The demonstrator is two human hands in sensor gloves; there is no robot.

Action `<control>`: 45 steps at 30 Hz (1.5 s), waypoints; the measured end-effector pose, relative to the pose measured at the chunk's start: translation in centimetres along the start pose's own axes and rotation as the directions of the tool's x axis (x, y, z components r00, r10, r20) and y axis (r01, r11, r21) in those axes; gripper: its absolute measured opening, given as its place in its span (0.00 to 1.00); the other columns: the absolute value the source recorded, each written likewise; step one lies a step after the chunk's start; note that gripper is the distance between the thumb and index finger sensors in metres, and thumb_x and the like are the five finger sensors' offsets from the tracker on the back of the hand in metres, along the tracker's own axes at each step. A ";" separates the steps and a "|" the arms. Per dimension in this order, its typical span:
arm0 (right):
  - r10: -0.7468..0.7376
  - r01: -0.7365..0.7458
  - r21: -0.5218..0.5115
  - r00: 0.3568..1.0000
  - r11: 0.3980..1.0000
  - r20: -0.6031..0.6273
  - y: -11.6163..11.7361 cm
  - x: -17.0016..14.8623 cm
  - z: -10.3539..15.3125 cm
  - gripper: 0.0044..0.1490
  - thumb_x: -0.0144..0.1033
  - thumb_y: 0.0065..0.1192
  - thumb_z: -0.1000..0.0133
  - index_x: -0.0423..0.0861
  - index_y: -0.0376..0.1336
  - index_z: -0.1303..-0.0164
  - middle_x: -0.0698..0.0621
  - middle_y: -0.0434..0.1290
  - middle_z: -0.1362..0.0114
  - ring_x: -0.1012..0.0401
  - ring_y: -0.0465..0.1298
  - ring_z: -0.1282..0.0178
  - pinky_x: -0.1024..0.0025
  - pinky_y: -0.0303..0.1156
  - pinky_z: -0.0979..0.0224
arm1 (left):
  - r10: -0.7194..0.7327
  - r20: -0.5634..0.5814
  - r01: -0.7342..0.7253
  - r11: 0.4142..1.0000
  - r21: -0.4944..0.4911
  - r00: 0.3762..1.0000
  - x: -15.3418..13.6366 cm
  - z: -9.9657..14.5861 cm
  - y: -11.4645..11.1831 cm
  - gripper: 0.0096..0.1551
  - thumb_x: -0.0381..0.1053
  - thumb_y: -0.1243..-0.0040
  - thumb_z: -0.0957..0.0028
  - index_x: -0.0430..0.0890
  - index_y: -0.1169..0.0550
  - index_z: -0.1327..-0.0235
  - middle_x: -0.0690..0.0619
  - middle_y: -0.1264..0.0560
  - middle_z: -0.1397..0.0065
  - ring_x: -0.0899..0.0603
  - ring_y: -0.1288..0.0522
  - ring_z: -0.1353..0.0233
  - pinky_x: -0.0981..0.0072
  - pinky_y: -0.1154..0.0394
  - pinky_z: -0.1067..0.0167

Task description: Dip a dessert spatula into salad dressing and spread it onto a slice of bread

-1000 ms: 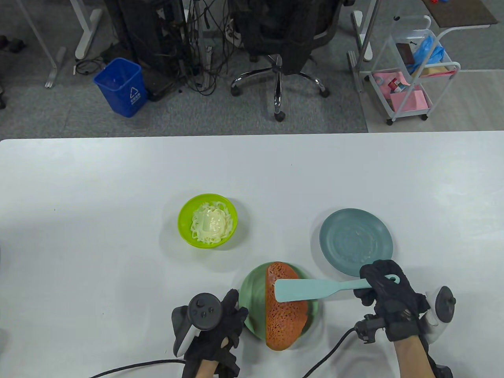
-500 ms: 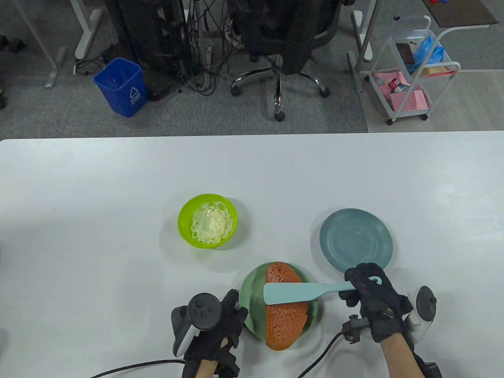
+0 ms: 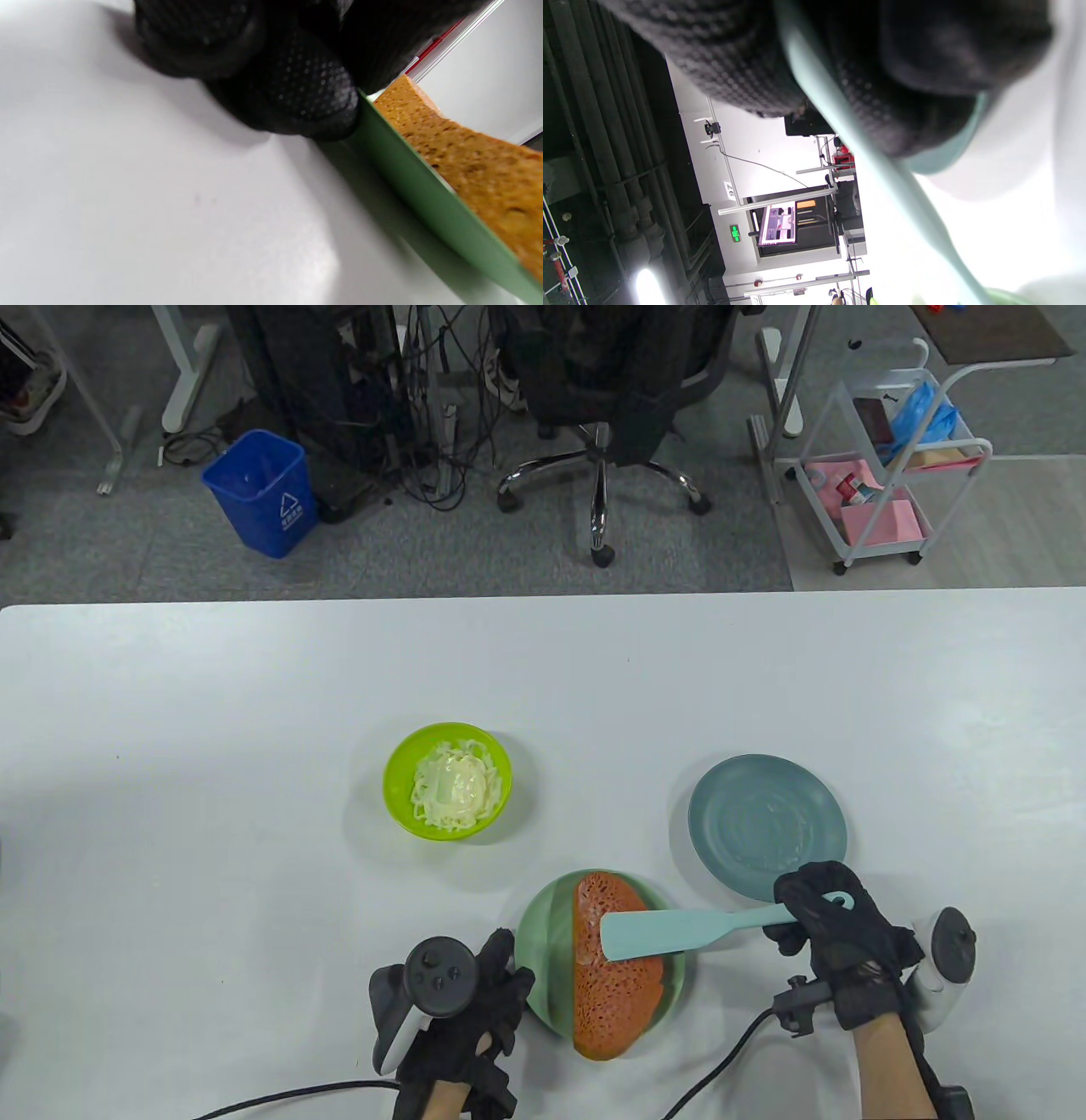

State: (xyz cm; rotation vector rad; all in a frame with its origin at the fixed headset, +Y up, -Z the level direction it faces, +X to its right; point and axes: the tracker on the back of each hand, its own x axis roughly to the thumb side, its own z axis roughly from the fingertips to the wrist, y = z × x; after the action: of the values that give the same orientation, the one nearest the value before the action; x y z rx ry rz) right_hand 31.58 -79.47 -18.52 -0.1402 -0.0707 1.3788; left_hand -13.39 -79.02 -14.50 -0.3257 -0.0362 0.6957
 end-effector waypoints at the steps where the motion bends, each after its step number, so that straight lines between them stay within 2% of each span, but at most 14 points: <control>1: -0.003 0.003 -0.004 1.000 1.000 0.000 -0.4 0.1 0.0 0.19 0.29 0.82 0.44 0.45 0.68 0.48 0.38 0.75 0.43 0.43 0.85 0.66 0.64 0.84 0.67 | 0.000 0.000 0.000 1.000 0.000 1.000 0.0 0.0 0.0 0.35 0.57 0.35 0.38 0.40 0.30 0.23 0.58 0.14 0.51 0.55 0.12 0.61 0.67 0.15 0.61; 11: -0.025 0.026 -0.046 1.000 0.999 0.007 -2.9 0.4 0.1 0.19 0.30 0.82 0.43 0.45 0.68 0.48 0.38 0.75 0.44 0.43 0.85 0.67 0.65 0.84 0.67 | -0.001 0.001 0.001 1.000 0.000 1.000 0.0 0.0 0.0 0.35 0.57 0.35 0.38 0.40 0.30 0.23 0.58 0.14 0.51 0.54 0.12 0.61 0.67 0.15 0.61; 15: -0.026 0.025 -0.046 1.000 0.999 -0.003 -3.1 0.1 0.1 0.19 0.32 0.81 0.43 0.45 0.68 0.47 0.38 0.75 0.44 0.44 0.86 0.67 0.67 0.85 0.67 | -0.001 0.002 0.001 1.000 0.000 1.000 0.0 0.0 0.0 0.35 0.57 0.35 0.38 0.40 0.30 0.23 0.58 0.14 0.51 0.55 0.12 0.61 0.67 0.15 0.61; 19: -0.047 0.048 -0.017 0.998 0.999 0.034 -2.5 0.0 0.0 0.20 0.34 0.81 0.43 0.46 0.68 0.47 0.39 0.76 0.44 0.46 0.86 0.67 0.69 0.86 0.68 | -0.001 0.002 0.001 1.000 0.000 1.000 0.0 0.0 0.0 0.35 0.57 0.35 0.38 0.40 0.30 0.23 0.58 0.14 0.51 0.54 0.12 0.61 0.67 0.15 0.61; 26: -0.129 0.126 0.118 0.992 0.985 0.016 1.2 -0.4 0.4 0.22 0.36 0.82 0.43 0.46 0.67 0.46 0.38 0.75 0.43 0.46 0.87 0.65 0.69 0.87 0.66 | 0.002 0.003 -0.002 1.000 -0.003 1.000 0.0 0.0 0.0 0.35 0.57 0.35 0.38 0.40 0.30 0.23 0.57 0.14 0.51 0.54 0.12 0.61 0.67 0.15 0.61; 32: -0.036 0.036 0.173 0.999 0.984 -0.005 3.1 -1.1 0.6 0.22 0.36 0.82 0.44 0.45 0.67 0.46 0.38 0.75 0.43 0.45 0.87 0.65 0.69 0.87 0.65 | 0.002 0.004 -0.002 1.000 -0.003 1.000 0.0 0.0 0.0 0.35 0.57 0.35 0.38 0.40 0.30 0.23 0.57 0.14 0.51 0.54 0.12 0.61 0.67 0.15 0.61; 39: -0.013 0.021 0.154 0.998 0.988 -0.055 3.0 -1.5 0.5 0.22 0.32 0.83 0.44 0.44 0.68 0.46 0.37 0.75 0.42 0.44 0.87 0.64 0.66 0.87 0.65 | 0.004 0.003 -0.004 1.000 -0.005 1.000 0.0 0.0 0.0 0.36 0.57 0.35 0.38 0.40 0.30 0.23 0.58 0.14 0.51 0.54 0.12 0.61 0.67 0.15 0.61; 45: 0.003 0.006 0.111 0.997 0.994 -0.077 1.9 -1.2 0.3 0.21 0.30 0.84 0.45 0.44 0.68 0.47 0.36 0.75 0.43 0.44 0.86 0.65 0.66 0.86 0.67 | 0.007 0.002 -0.007 1.000 -0.006 1.000 0.0 0.0 0.0 0.36 0.57 0.35 0.38 0.40 0.30 0.23 0.58 0.14 0.51 0.54 0.12 0.61 0.67 0.15 0.61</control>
State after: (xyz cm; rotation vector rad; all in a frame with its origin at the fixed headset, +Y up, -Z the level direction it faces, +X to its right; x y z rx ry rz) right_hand 29.47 -80.28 -18.47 -0.0998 0.0698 1.3712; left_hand -13.43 -79.03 -14.53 -0.3306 -0.0389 0.7032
